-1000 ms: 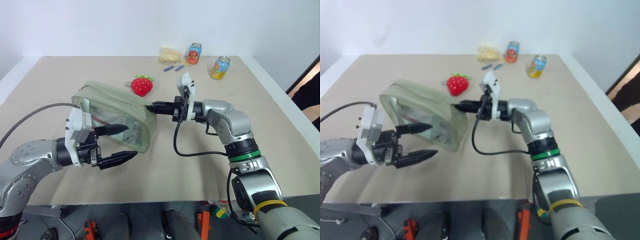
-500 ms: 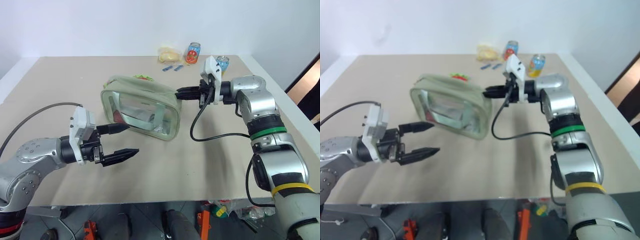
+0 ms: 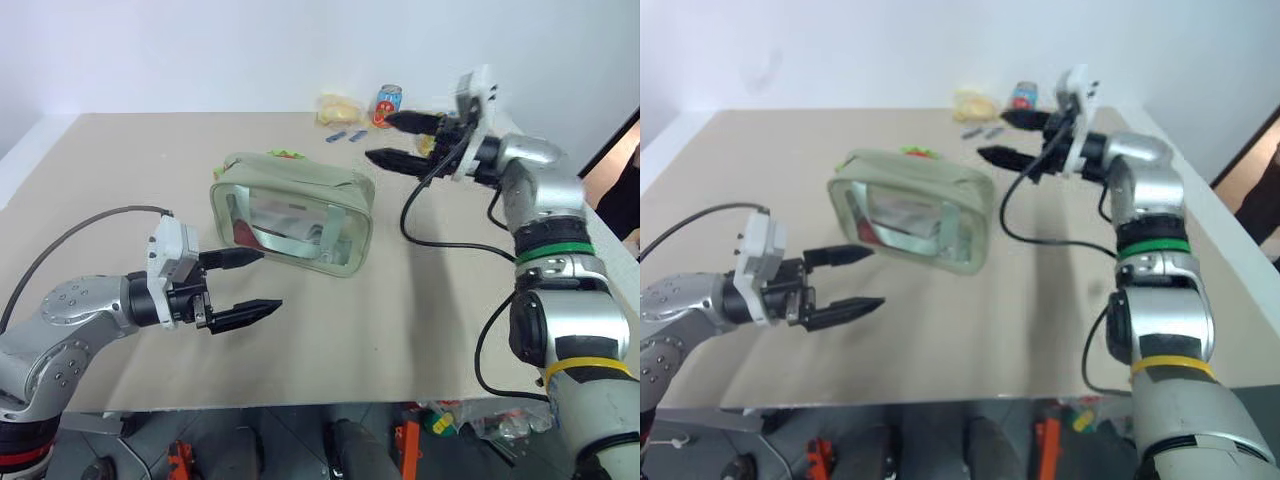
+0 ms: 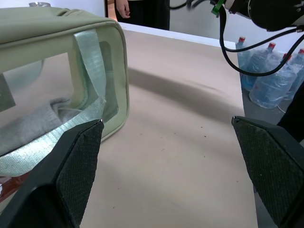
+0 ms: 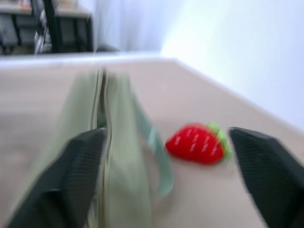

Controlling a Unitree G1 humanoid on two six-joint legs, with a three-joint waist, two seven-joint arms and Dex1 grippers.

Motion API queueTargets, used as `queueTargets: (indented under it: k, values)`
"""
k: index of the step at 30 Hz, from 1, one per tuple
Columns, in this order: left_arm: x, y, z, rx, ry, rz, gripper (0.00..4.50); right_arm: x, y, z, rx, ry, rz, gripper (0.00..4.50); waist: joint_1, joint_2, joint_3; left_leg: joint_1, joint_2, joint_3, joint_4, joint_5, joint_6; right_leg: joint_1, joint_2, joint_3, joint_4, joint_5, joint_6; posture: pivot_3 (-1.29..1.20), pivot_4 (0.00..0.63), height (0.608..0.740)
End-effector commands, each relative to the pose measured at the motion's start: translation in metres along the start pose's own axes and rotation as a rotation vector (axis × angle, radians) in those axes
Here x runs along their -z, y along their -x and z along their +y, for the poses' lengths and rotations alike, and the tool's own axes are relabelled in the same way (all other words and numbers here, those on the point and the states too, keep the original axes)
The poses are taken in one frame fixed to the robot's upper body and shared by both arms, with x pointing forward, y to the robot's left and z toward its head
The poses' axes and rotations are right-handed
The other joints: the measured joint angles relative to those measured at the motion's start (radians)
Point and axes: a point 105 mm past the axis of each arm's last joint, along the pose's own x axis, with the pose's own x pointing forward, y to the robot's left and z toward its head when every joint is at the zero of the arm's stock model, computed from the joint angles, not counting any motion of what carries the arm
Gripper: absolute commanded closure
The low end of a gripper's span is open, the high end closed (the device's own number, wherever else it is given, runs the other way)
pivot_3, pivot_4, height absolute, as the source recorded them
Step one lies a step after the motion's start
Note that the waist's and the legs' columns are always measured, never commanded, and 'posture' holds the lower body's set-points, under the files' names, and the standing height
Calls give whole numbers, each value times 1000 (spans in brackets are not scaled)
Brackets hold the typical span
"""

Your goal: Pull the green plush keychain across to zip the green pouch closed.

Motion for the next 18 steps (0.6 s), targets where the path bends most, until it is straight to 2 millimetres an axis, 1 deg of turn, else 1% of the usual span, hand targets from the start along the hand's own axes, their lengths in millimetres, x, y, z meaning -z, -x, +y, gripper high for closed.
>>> queueTargets:
  k: [1,4,7,11,14,18]
  values:
    - [-7,0,-3,41,-11,-20,0,-15,11,21,21,31,-30,53,3,0,0,0,0,0,0,0,0,0,0,0,0,0,0,0,150,740]
    - [-7,-1,-6,79,9,-13,0,0,15,43,42,3,23,53,3,0,0,-1,0,0,0,0,0,0,0,0,1,0,1,0,150,740]
    - [-7,-2,-4,91,12,-10,0,17,14,61,61,-19,60,53,-3,0,0,0,0,0,0,0,0,-1,0,1,1,0,1,0,150,740]
    - [-12,-4,7,46,-30,-34,0,34,12,67,111,-15,90,53,-4,0,0,2,0,0,1,0,0,0,3,3,1,0,-1,0,150,740]
    - [-17,-5,19,-17,-74,-55,0,37,7,73,113,-31,87,53,-4,0,0,2,0,0,2,2,0,0,5,6,1,1,-2,0,150,740]
    - [-16,-6,22,-33,-93,-60,0,42,-2,80,105,-46,79,53,-4,0,0,2,0,0,3,2,0,0,6,7,1,2,-2,0,150,740]
